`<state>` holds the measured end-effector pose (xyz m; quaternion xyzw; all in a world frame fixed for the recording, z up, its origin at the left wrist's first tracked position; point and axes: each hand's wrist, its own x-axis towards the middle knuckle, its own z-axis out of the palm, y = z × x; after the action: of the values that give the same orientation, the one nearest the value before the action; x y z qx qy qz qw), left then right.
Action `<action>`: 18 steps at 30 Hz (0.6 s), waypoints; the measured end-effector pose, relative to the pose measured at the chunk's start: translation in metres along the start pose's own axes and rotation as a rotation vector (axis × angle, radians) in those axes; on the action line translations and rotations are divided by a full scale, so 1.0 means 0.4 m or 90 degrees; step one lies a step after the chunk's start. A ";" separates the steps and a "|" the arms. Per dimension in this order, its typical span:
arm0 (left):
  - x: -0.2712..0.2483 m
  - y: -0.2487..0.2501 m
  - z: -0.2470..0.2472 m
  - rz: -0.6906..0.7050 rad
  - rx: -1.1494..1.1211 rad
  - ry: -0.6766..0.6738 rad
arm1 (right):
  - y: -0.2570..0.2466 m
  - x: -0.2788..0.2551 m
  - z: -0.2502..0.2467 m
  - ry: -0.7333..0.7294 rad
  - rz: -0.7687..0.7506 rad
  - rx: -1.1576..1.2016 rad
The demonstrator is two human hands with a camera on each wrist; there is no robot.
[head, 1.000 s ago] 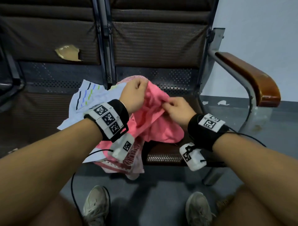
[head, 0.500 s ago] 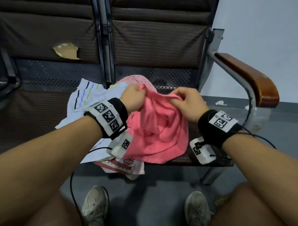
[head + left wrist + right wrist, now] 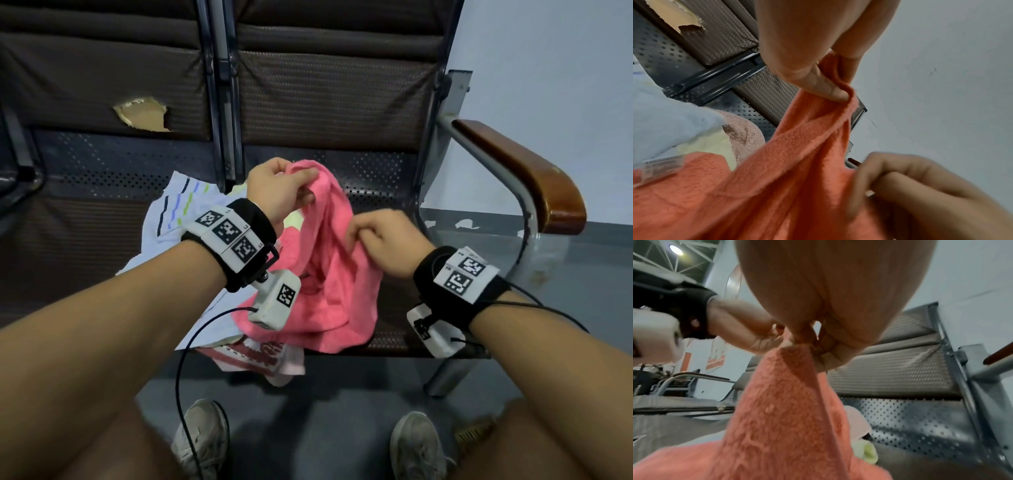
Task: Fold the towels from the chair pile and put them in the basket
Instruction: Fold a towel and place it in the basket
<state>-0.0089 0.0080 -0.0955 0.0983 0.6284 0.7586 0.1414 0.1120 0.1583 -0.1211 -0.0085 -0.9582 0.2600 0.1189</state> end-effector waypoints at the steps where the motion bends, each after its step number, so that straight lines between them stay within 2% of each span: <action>1: -0.004 -0.001 0.005 -0.001 -0.001 -0.010 | -0.005 -0.002 0.016 -0.056 0.026 -0.012; 4: -0.018 0.002 0.025 -0.008 -0.003 -0.029 | -0.006 -0.002 0.058 -0.155 0.086 -0.022; 8: -0.030 0.015 0.044 -0.027 -0.038 -0.044 | -0.006 0.013 0.084 -0.210 0.120 -0.097; 10: -0.034 0.018 0.045 -0.039 -0.059 -0.050 | -0.009 0.022 0.091 -0.169 0.151 -0.093; 12: -0.038 0.019 0.044 -0.043 -0.077 -0.065 | -0.017 0.032 0.098 -0.113 0.195 -0.004; 14: -0.042 0.019 0.042 -0.037 -0.080 -0.090 | -0.023 0.042 0.110 -0.096 0.239 0.063; 16: -0.042 0.017 0.039 -0.030 -0.065 -0.106 | -0.016 0.053 0.120 -0.066 0.249 0.067; 18: -0.031 0.016 0.030 -0.017 -0.039 -0.083 | 0.001 0.068 0.115 0.031 0.289 0.132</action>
<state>0.0059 0.0137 -0.0867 0.1348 0.5955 0.7676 0.1947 0.0750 0.1379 -0.1536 -0.2178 -0.8968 0.3766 0.0808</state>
